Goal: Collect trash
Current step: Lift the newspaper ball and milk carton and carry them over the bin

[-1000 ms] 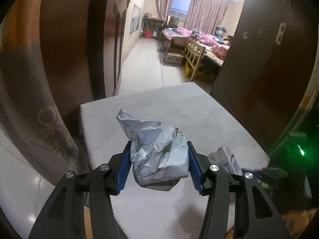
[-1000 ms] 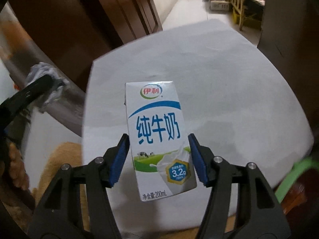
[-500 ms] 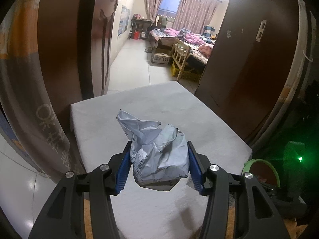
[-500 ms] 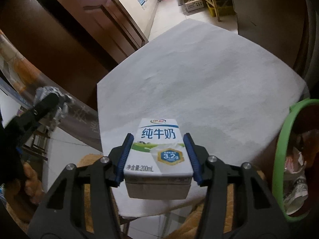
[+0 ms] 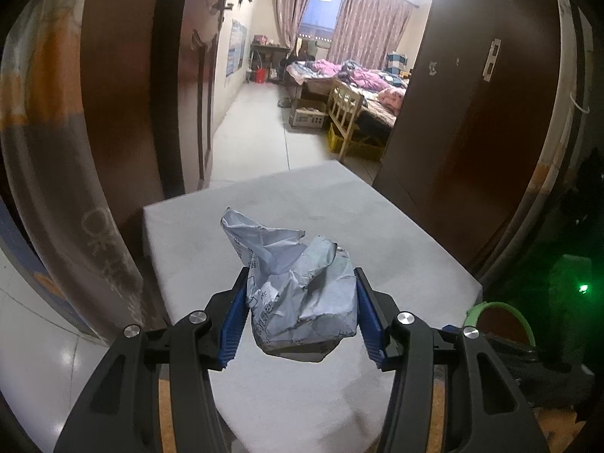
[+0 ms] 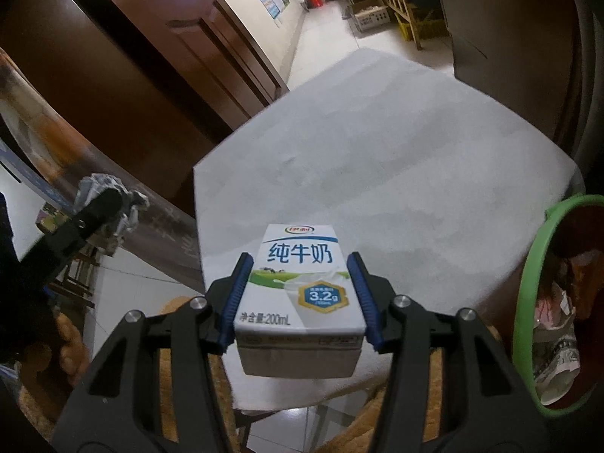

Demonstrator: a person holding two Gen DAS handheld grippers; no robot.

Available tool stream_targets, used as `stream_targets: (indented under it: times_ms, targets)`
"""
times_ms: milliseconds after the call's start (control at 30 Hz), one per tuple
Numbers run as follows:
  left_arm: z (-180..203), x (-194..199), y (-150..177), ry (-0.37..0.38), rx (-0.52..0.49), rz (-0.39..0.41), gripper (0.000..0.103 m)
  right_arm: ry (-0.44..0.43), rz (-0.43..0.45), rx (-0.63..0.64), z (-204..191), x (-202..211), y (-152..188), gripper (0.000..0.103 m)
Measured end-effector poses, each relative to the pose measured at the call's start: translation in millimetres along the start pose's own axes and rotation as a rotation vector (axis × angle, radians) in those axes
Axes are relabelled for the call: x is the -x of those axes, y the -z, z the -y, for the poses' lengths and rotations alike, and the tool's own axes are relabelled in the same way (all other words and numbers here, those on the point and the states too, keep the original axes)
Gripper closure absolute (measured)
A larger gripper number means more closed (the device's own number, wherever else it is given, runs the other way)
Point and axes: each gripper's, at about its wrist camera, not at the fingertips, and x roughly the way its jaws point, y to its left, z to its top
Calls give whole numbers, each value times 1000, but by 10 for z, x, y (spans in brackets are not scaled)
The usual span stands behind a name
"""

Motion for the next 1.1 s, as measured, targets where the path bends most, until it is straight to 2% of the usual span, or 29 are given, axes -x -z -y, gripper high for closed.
stream_targets:
  times_ms: [167,467,1100]
  targets:
    - [82,154,-70,-18,-27,43,54,-55,74,-15,-31,283,-102,53]
    - [447,258,-91,15,-81,68,54,-129,179,-72,123,732,-169,53]
    - [1001,310,-39,91,-187,56,54,-168,254,-235,673,1060,-94,53]
